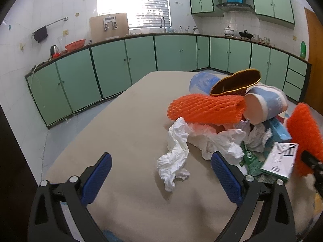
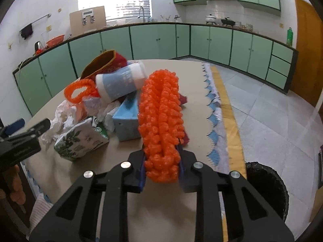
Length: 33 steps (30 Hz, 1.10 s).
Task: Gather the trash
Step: 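Grasp the white tissue with the left tool while the right tool grasps the orange foam net, then carry the tissue and foam net over the black bin with both tools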
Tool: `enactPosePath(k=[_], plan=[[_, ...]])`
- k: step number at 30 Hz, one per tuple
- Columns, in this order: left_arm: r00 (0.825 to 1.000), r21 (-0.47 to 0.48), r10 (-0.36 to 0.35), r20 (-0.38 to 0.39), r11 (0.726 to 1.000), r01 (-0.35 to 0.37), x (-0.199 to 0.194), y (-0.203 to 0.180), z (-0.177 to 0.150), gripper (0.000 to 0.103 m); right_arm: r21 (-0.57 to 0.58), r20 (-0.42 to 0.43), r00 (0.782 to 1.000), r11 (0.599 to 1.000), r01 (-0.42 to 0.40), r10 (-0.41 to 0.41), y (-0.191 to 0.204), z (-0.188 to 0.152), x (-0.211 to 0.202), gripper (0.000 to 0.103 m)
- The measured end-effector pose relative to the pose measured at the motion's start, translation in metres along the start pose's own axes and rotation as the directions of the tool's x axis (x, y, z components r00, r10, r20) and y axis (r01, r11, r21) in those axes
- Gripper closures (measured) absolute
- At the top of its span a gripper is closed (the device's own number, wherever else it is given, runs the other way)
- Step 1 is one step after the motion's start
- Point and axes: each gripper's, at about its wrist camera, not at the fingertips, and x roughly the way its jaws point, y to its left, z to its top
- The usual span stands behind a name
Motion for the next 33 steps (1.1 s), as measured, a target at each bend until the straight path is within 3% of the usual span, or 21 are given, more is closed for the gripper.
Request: enactPosePath(k=[5,8,10,13,25,33], plan=[[0.999,-0.016,-0.024,-0.030,1.000,0.024,0.017,0.001,0.004,0.026,0.002,-0.001,1.000,1.000,0.017,-0.017,-0.005,0.004,0.004,0.080],[0.998,-0.014,-0.044,-0.051,0.999,0.043,0.026,-0.002,0.004,0.047,-0.006,-0.003,1.000,1.000,0.022,-0.022,-0.003,0.007,0.006,0.080],[0.996,-0.008,-0.055,-0.068,0.998,0.055,0.029,-0.004,0.004,0.069,-0.014,-0.001,1.000,1.000,0.023,-0.023,-0.002,0.008,0.007,0.080],[0.995,-0.005,-0.062,-0.074,0.998,0.062,0.030,-0.004,0.003,0.079,-0.020,-0.001,1.000,1.000,0.021,-0.021,-0.001,0.009,0.007,0.080],[1.000,-0.036,-0.012,0.027,0.999,0.013,-0.019,0.010,0.020,0.086,-0.023,0.057,0.998,1.000,0.015,-0.013,-0.001,0.014,-0.017,0.080],[0.992,-0.045,-0.053,0.117,0.997,0.059,-0.059,0.007,0.040,0.086,-0.010,0.106,0.994,1.000,0.006,-0.005,-0.009,0.022,-0.039,0.080]])
